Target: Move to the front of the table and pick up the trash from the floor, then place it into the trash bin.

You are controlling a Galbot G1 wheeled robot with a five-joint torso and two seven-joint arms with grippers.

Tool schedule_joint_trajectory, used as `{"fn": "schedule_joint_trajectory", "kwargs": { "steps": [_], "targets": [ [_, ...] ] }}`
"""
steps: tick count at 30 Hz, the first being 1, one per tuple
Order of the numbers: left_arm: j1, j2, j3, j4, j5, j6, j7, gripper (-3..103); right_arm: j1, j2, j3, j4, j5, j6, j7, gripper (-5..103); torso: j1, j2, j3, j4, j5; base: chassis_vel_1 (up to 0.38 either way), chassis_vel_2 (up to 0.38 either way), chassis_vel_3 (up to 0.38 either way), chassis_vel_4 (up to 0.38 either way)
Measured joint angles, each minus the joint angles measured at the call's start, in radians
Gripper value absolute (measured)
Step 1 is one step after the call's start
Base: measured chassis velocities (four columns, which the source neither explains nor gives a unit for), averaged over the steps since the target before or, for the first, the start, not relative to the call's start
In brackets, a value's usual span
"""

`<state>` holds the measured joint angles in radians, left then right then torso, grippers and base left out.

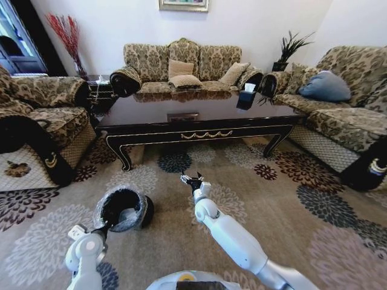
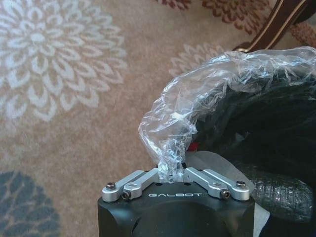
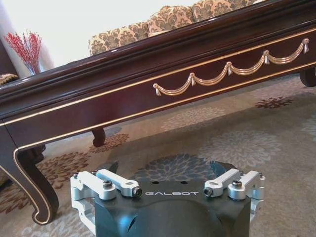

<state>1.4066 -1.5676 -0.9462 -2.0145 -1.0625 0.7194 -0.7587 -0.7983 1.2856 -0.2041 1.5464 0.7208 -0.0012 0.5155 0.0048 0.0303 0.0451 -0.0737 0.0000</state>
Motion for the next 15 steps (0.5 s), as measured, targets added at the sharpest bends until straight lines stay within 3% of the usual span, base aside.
{"fn": "schedule_joint_trajectory", "kwargs": {
  "steps": [5, 13, 15],
  "targets": [
    [0.014, -0.010, 0.000, -0.029, -0.033, 0.008, -0.009, 2, -0.002, 0.003, 0.001, -0.004, 0.000, -0.008, 0.006, 100, 0.000, 0.000, 0.000, -0.0002, 0.0001, 0.000, 0.000, 0.000, 0.000],
    [0.036, -0.011, 0.005, -0.032, -0.009, 0.009, -0.009, -1, -0.005, 0.004, -0.005, -0.004, -0.001, -0.014, 0.009, 100, 0.000, 0.000, 0.000, -0.0001, 0.0000, 0.000, 0.000, 0.000, 0.000],
    [0.040, -0.011, 0.005, -0.047, -0.008, 0.009, -0.006, 8, -0.008, 0.005, -0.007, -0.006, -0.002, -0.014, 0.009, 100, 0.000, 0.000, 0.000, -0.0003, -0.0001, 0.000, 0.000, 0.000, 0.000]
  ]
}}
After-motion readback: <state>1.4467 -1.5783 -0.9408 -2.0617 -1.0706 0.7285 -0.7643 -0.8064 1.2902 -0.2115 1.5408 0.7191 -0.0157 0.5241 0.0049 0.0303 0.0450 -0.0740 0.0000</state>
